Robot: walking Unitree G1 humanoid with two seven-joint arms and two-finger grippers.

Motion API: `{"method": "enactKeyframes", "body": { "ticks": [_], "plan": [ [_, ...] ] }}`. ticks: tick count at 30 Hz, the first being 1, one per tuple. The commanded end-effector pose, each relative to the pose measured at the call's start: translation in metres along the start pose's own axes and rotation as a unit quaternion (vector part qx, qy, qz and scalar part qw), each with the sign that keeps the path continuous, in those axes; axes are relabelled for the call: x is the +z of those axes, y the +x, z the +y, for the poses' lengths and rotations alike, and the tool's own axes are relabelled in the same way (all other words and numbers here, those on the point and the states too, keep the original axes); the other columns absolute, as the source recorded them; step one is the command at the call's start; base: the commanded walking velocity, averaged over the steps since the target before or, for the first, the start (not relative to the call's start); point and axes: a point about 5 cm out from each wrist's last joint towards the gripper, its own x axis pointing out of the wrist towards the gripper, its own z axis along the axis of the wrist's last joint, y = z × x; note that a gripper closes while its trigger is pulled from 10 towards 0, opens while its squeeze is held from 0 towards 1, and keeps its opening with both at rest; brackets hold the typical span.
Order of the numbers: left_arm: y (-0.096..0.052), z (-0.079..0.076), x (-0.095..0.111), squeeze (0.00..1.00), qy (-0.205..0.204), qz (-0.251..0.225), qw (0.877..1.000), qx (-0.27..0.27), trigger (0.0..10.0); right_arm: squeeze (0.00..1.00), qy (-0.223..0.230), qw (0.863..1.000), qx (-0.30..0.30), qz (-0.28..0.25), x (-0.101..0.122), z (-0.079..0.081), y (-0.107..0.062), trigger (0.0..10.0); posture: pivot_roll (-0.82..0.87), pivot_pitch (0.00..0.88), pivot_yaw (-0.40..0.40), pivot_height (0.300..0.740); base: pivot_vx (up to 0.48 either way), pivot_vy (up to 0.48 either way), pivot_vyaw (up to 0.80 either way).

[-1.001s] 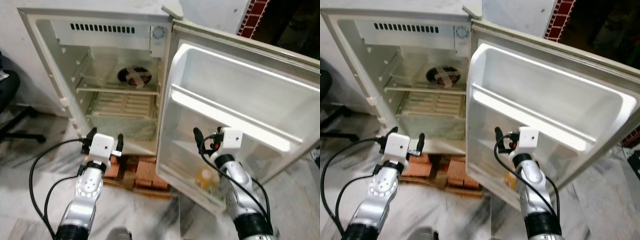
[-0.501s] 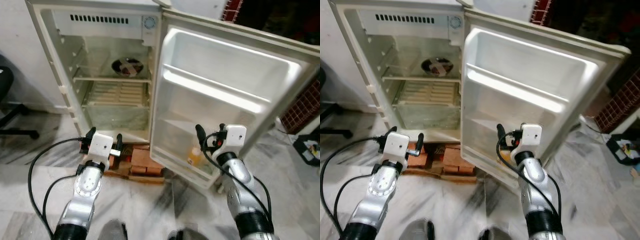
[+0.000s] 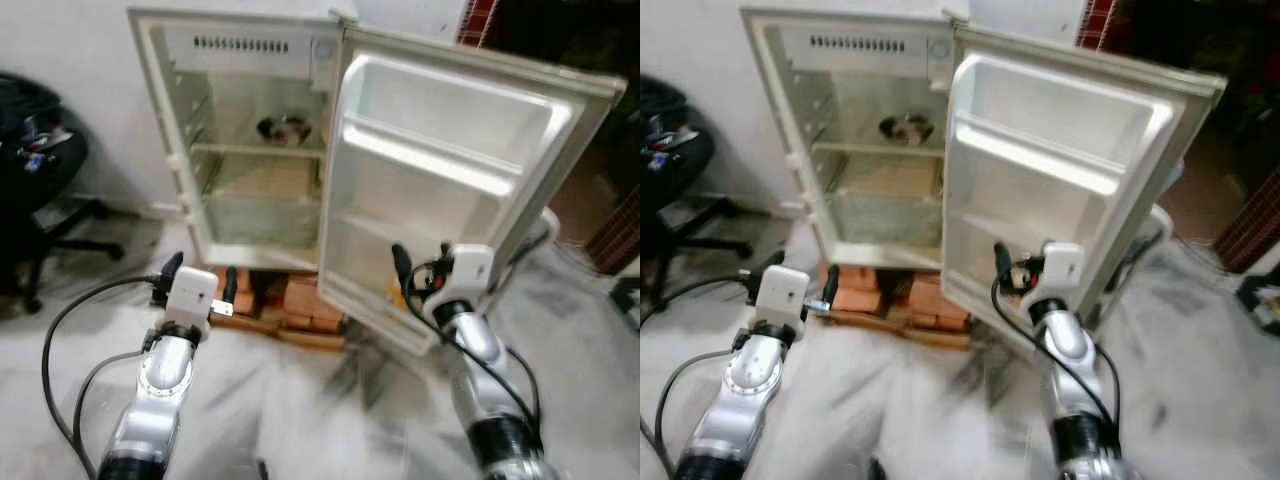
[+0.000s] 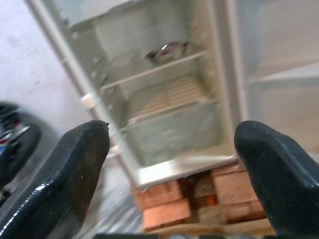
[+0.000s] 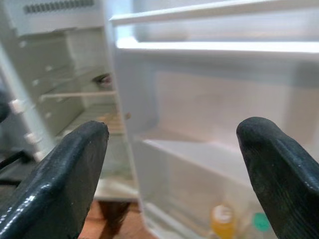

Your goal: Restocking fridge

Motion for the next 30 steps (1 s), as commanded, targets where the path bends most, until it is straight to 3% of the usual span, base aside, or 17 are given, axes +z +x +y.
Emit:
{"method": "enactKeyframes", "body": {
  "ticks": [1,6,30],
  "plan": [
    [0.004,0.004,0.004,0.00,0.004,-0.008,1.000,-0.004,10.0,0.00,-0.001,1.000,0.003,0.000,0.000,0.003,0.002,10.0,0.03,0.000,-0.040,0.740,0.000,0.000,0.00],
    [0.007,0.002,0.006,0.00,-0.010,-0.013,1.000,-0.006,10.0,0.00,-0.021,1.000,0.002,0.004,-0.003,0.001,-0.001,10.0,0.03,0.000,-0.045,0.740,0.000,-0.132,0.00],
    [0.003,-0.004,0.007,0.00,-0.020,-0.017,0.999,-0.037,10.0,0.00,-0.072,0.997,-0.013,0.031,-0.013,-0.004,0.001,10.0,0.05,0.000,-0.049,0.740,0.290,-0.377,0.00]
  ]
}}
